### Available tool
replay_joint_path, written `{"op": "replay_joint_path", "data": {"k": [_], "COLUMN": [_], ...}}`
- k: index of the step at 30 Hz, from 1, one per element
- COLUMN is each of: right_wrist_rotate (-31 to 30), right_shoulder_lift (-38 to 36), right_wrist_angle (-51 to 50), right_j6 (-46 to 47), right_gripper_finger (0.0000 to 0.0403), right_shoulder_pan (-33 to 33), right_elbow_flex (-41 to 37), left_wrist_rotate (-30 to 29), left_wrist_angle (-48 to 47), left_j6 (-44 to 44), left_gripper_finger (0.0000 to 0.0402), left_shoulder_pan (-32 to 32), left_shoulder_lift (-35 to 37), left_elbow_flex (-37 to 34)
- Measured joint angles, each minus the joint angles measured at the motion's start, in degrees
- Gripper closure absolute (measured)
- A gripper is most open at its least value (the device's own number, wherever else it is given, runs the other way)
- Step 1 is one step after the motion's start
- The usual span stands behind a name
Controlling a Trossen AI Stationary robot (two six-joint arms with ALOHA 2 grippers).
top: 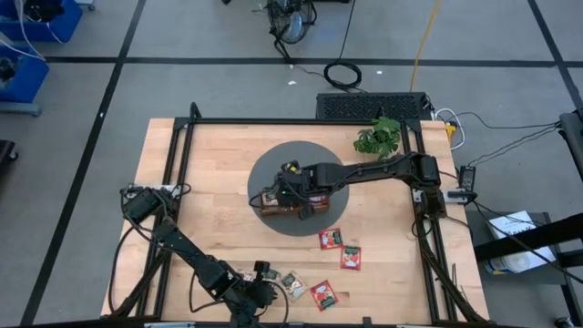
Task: Pick & Place Tea
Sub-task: Put the mango tea sachet into the middle compartment of the wooden organizer
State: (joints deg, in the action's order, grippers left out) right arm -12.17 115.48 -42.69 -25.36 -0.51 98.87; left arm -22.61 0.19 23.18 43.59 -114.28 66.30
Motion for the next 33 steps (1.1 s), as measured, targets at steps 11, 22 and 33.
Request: {"op": "replay_joint_path", "data": {"k": [11, 22, 33], "right_wrist_rotate": [12.5, 31.1, 29.8], "right_shoulder_lift": [-7.7, -27.5, -27.5], "right_wrist_angle": [-0.8, 42.7, 59.3], "right_j6": [3.0, 1.1, 4.4], "right_gripper_finger": [0.0244, 0.0248, 0.0254], "right_shoulder_pan": [2.9, 9.9, 8.5], "right_elbow_flex": [-2.8, -36.1, -49.2], "left_wrist_rotate": [0.0, -2.5, -3.0], "left_wrist_angle": [-0.1, -0.1, -0.1], "left_j6": [0.3, 0.7, -0.3], "left_gripper_finger": [0.0366, 0.0366, 0.0366], "left_shoulder_pan": [0.1, 0.8, -0.2], "left_shoulder_lift": [0.0, 0.0, 0.0], "left_elbow_flex": [0.0, 0.0, -0.1]}}
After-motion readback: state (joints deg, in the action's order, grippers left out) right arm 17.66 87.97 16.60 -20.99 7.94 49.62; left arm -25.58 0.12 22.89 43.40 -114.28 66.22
